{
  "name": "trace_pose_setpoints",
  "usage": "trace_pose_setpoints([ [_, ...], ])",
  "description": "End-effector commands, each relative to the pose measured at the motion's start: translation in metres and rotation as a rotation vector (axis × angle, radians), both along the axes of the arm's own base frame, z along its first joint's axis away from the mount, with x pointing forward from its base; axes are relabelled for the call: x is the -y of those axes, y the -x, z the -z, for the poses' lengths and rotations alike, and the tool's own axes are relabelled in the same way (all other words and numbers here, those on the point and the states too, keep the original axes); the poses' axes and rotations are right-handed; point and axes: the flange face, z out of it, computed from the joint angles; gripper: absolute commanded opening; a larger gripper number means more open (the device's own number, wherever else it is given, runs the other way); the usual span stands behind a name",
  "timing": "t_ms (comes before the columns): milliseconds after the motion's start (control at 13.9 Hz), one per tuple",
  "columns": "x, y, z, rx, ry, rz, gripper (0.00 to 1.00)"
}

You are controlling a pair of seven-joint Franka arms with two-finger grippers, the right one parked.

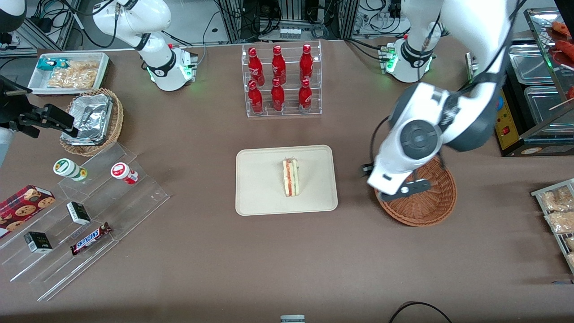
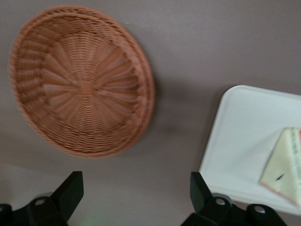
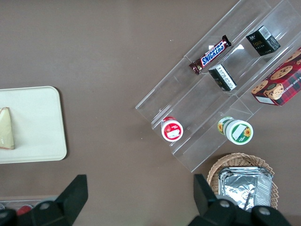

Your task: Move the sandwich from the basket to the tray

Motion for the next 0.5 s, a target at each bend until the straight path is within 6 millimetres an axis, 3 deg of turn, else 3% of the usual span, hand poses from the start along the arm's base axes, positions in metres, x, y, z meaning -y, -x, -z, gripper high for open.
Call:
trace_pose_setpoints([
  [0, -0.055, 0.032, -0.028, -0.009, -0.003, 0.078, 1.00],
  [144, -0.084, 0.040, -0.050, -0.042, 0.002, 0.130, 1.00],
  [432, -0.115, 0.060, -0.094, -0.060, 0.006, 0.192, 1.00],
])
